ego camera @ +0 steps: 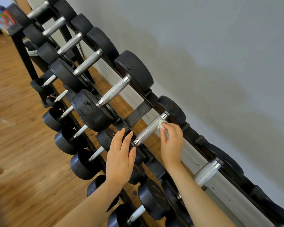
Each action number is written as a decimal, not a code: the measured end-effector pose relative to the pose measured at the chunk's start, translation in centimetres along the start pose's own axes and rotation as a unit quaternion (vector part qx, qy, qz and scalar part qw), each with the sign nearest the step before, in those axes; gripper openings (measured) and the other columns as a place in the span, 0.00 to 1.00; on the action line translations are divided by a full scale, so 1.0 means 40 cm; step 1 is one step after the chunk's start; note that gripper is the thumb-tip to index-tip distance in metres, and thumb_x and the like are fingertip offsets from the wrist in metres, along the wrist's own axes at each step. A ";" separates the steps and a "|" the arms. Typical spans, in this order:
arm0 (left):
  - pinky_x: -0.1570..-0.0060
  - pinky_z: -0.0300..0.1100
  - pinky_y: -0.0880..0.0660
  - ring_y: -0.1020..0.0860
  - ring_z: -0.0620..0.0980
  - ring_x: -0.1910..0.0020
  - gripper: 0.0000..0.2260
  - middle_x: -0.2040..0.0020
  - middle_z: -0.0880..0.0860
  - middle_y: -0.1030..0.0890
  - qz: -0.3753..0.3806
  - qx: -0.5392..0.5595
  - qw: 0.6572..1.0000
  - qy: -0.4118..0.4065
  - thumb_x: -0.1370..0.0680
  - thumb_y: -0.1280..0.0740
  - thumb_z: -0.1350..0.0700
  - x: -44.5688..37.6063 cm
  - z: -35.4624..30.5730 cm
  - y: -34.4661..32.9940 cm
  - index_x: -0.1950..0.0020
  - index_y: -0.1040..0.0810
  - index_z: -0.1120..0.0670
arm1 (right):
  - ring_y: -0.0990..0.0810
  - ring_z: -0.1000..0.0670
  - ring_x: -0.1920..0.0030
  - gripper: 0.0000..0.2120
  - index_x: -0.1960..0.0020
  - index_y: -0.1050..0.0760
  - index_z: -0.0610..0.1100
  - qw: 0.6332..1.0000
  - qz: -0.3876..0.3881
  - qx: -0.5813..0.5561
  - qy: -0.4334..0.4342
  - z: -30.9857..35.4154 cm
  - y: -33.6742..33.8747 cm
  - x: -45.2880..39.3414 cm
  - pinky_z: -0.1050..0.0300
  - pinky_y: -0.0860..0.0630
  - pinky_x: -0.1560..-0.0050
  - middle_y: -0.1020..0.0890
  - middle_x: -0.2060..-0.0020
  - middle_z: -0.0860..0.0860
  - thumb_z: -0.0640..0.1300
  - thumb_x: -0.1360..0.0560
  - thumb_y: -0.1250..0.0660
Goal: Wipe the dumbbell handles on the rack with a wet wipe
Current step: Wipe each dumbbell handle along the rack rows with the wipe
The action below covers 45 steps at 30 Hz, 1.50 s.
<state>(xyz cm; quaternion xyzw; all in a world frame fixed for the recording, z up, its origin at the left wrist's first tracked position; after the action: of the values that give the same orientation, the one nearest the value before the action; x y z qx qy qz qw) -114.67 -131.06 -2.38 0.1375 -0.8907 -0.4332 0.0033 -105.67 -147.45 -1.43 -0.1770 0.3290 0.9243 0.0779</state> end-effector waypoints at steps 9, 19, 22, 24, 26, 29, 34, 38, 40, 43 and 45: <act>0.28 0.48 0.42 0.42 0.52 0.23 0.24 0.22 0.51 0.38 -0.009 0.003 1.000 -0.008 0.18 0.49 0.44 0.001 0.003 -0.002 0.24 0.33 0.52 | 0.24 0.55 0.46 0.16 0.36 0.24 0.39 0.998 -0.001 -0.054 0.028 0.023 0.000 0.014 0.74 0.28 0.46 0.26 0.44 0.51 0.41 0.23 0.35; 0.29 0.48 0.43 0.43 0.50 0.23 0.24 0.22 0.50 0.38 -0.008 -0.005 1.000 -0.001 0.18 0.49 0.44 0.000 0.005 -0.005 0.24 0.34 0.51 | 0.25 0.59 0.43 0.13 0.40 0.21 0.42 0.995 0.026 -0.013 0.094 0.005 -0.011 0.003 0.66 0.25 0.44 0.22 0.45 0.53 0.46 0.19 0.38; 0.29 0.48 0.43 0.43 0.50 0.23 0.24 0.22 0.50 0.39 -0.005 -0.006 1.000 -0.005 0.18 0.49 0.44 -0.001 0.004 -0.005 0.24 0.34 0.51 | 0.24 0.61 0.45 0.11 0.41 0.21 0.42 0.999 -0.005 -0.033 0.036 0.005 -0.009 -0.009 0.70 0.26 0.47 0.26 0.47 0.61 0.44 0.20 0.36; 0.29 0.48 0.43 0.43 0.50 0.23 0.24 0.22 0.50 0.39 -0.006 -0.004 1.000 -0.003 0.18 0.49 0.44 -0.001 0.004 -0.005 0.24 0.35 0.50 | 0.24 0.58 0.48 0.12 0.40 0.22 0.39 0.998 0.007 -0.045 0.032 0.012 -0.020 0.006 0.71 0.26 0.50 0.27 0.47 0.61 0.42 0.21 0.35; 0.29 0.48 0.43 0.43 0.51 0.23 0.24 0.22 0.50 0.38 -0.008 -0.004 1.000 -0.001 0.18 0.49 0.44 0.000 0.004 -0.004 0.24 0.34 0.51 | 0.23 0.58 0.49 0.10 0.41 0.21 0.40 0.997 0.026 -0.064 0.026 0.021 -0.028 0.024 0.72 0.27 0.50 0.26 0.48 0.61 0.41 0.21 0.34; 0.29 0.49 0.42 0.42 0.51 0.23 0.24 0.22 0.50 0.38 -0.008 -0.005 1.000 -0.002 0.18 0.49 0.44 0.002 0.005 -0.003 0.24 0.34 0.51 | 0.23 0.56 0.50 0.11 0.44 0.19 0.39 0.997 0.006 -0.058 0.040 0.027 -0.021 0.019 0.71 0.26 0.50 0.23 0.49 0.54 0.42 0.23 0.33; 0.29 0.49 0.42 0.42 0.51 0.23 0.24 0.23 0.51 0.38 -0.006 -0.008 1.000 -0.010 0.18 0.49 0.44 -0.003 0.002 -0.004 0.25 0.34 0.52 | 0.23 0.58 0.50 0.10 0.44 0.19 0.39 0.992 -0.053 -0.105 -0.032 0.028 -0.010 0.003 0.71 0.25 0.52 0.24 0.50 0.53 0.40 0.24 0.33; 0.29 0.48 0.43 0.42 0.50 0.23 0.25 0.22 0.50 0.38 -0.008 -0.004 1.000 -0.004 0.18 0.49 0.44 -0.001 0.002 -0.002 0.24 0.34 0.52 | 0.21 0.55 0.51 0.11 0.44 0.20 0.37 0.992 0.000 -0.127 0.011 0.033 -0.029 0.032 0.66 0.22 0.51 0.24 0.50 0.51 0.39 0.24 0.32; 0.29 0.48 0.42 0.42 0.50 0.23 0.25 0.22 0.50 0.38 -0.008 -0.004 1.000 -0.005 0.18 0.49 0.44 -0.001 -0.001 -0.001 0.24 0.34 0.52 | 0.22 0.57 0.51 0.10 0.44 0.19 0.38 0.992 -0.017 -0.128 -0.003 0.021 -0.020 0.020 0.68 0.23 0.51 0.24 0.50 0.53 0.39 0.24 0.32; 0.29 0.49 0.42 0.42 0.51 0.23 0.25 0.23 0.50 0.38 -0.007 -0.002 1.000 -0.006 0.19 0.49 0.44 -0.002 -0.001 0.000 0.24 0.34 0.52 | 0.22 0.57 0.51 0.09 0.44 0.19 0.39 0.987 -0.047 -0.145 -0.050 0.014 -0.013 0.008 0.69 0.23 0.52 0.24 0.50 0.55 0.36 0.24 0.31; 0.29 0.48 0.42 0.42 0.51 0.23 0.25 0.23 0.50 0.38 -0.005 -0.002 1.000 -0.006 0.18 0.49 0.44 -0.001 0.000 0.000 0.24 0.34 0.52 | 0.21 0.55 0.51 0.10 0.44 0.19 0.37 0.989 -0.027 -0.144 -0.024 0.025 -0.023 0.022 0.66 0.22 0.52 0.23 0.50 0.51 0.37 0.24 0.32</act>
<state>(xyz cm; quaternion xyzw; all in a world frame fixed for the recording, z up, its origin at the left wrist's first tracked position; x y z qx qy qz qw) -114.65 -131.05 -2.39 0.1397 -0.8890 -0.4360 -0.0043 -106.51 -146.06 -1.58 -0.1728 0.1851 0.9637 0.0845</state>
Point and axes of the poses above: each hand's wrist, its own x-axis away from the middle knuckle, its own y-axis out of the back of the hand, z = x × y, the point moved 3 cm from there along -x, towards the middle knuckle
